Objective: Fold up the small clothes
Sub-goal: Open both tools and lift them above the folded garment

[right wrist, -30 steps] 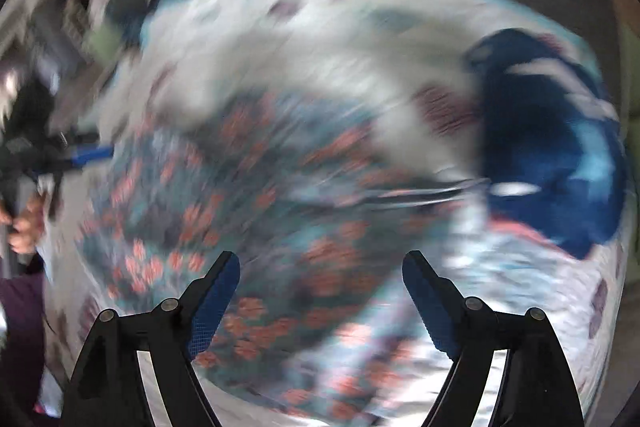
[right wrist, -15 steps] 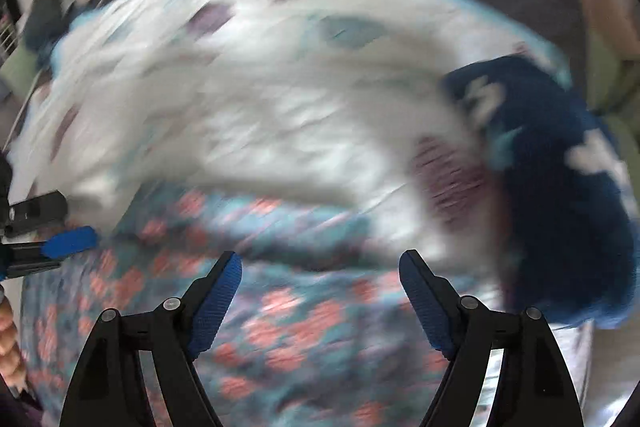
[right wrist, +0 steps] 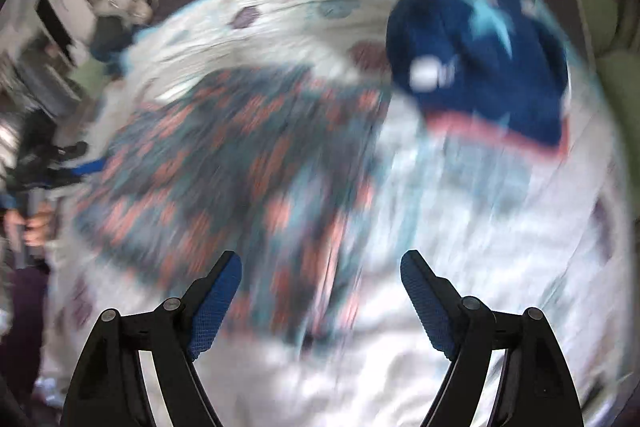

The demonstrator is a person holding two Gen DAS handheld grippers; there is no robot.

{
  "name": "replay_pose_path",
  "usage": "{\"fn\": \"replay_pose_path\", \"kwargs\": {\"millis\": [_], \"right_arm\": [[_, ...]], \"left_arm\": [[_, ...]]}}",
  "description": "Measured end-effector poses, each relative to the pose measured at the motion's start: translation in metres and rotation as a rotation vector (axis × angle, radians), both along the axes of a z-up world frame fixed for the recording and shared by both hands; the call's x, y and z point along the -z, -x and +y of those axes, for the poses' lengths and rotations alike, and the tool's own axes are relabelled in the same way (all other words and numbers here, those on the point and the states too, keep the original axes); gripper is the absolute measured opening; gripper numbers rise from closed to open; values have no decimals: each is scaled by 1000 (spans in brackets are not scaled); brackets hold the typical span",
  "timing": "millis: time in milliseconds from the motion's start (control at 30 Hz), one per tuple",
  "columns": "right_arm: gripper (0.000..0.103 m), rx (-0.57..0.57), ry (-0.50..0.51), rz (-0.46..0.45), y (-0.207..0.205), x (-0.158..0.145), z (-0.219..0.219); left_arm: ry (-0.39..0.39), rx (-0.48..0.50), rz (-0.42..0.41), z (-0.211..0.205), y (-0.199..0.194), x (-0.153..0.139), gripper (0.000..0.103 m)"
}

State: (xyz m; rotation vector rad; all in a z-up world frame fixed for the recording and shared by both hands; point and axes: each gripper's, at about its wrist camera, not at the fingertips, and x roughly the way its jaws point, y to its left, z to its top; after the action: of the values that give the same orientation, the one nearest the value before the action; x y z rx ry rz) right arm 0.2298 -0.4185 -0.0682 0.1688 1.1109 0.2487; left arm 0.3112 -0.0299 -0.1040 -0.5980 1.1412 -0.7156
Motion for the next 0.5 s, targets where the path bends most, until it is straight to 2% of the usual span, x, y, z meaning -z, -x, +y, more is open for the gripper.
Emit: {"fn": "replay_pose_path", "kwargs": {"millis": [33, 100, 167, 200, 267, 433, 500], "right_arm": [[83, 0, -13, -1, 8, 6, -2], [72, 21, 10, -26, 17, 12, 0], [38, 45, -22, -82, 25, 15, -2], [33, 39, -71, -106, 29, 17, -3], [32, 12, -107, -113, 32, 23, 1], [32, -3, -74, -89, 22, 32, 14], [2, 15, -88, -67, 21, 35, 11]], "left_arm": [[2, 9, -3, -1, 9, 2, 73], [26, 41, -8, -5, 28, 7, 73], [66, 50, -16, -7, 37, 15, 77], [64, 40, -9, -7, 39, 18, 77], [63, 24, 6, -6, 40, 24, 77], [56, 27, 7, -5, 40, 25, 77], [54, 25, 13, -5, 40, 26, 77]]}}
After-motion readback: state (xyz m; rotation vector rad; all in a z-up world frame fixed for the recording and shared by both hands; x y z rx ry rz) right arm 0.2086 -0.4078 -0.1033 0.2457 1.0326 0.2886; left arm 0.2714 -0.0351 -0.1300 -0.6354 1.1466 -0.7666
